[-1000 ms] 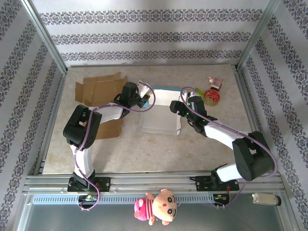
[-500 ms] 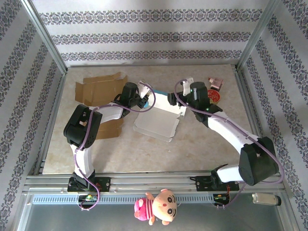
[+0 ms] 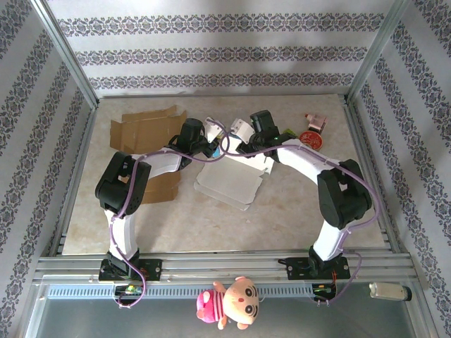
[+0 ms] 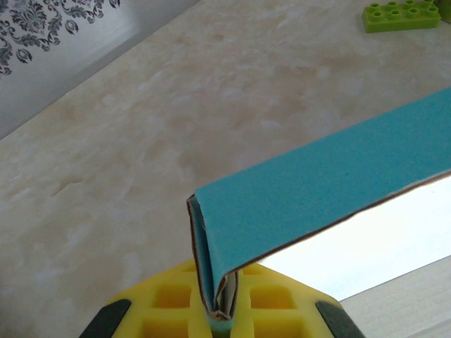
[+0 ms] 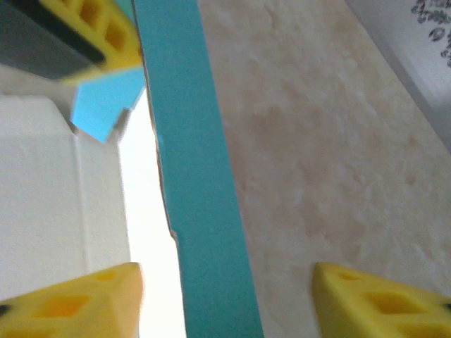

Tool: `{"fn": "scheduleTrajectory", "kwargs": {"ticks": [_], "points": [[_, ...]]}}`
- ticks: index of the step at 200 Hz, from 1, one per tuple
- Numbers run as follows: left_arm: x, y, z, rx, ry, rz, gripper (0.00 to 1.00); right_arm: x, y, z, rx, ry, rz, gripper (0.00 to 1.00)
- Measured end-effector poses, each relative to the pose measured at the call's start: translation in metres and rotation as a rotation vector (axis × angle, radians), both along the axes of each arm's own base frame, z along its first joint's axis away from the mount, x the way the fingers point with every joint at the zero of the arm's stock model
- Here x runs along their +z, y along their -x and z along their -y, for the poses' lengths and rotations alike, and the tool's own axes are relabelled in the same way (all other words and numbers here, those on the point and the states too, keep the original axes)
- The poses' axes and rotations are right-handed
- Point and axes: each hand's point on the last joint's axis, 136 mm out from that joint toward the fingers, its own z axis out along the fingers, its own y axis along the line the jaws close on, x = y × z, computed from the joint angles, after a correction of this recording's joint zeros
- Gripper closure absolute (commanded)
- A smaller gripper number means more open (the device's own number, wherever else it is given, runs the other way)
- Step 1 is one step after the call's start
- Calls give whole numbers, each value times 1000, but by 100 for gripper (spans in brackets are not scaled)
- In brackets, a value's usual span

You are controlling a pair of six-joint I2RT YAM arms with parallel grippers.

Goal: Fold the paper box

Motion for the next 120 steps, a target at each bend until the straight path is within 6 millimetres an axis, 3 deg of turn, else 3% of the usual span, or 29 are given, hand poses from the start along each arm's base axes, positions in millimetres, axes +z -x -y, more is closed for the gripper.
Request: {"fn": "scheduleTrajectory", "kwargs": {"ticks": [18,50,84,120], "points": [[0,1,1,-6,2,-5,96,-4,-4,5,12,66,27,62],[-1,-1,3,-10,4,-6,84,-4,-5,5,51,135,67,79],[-8,1,1,-11,-6,-22,63,1,-8,3,85,174,107,83],[-41,28,-10,-12,-36,-104,54,3,-13,4,98,205,139,84]]}}
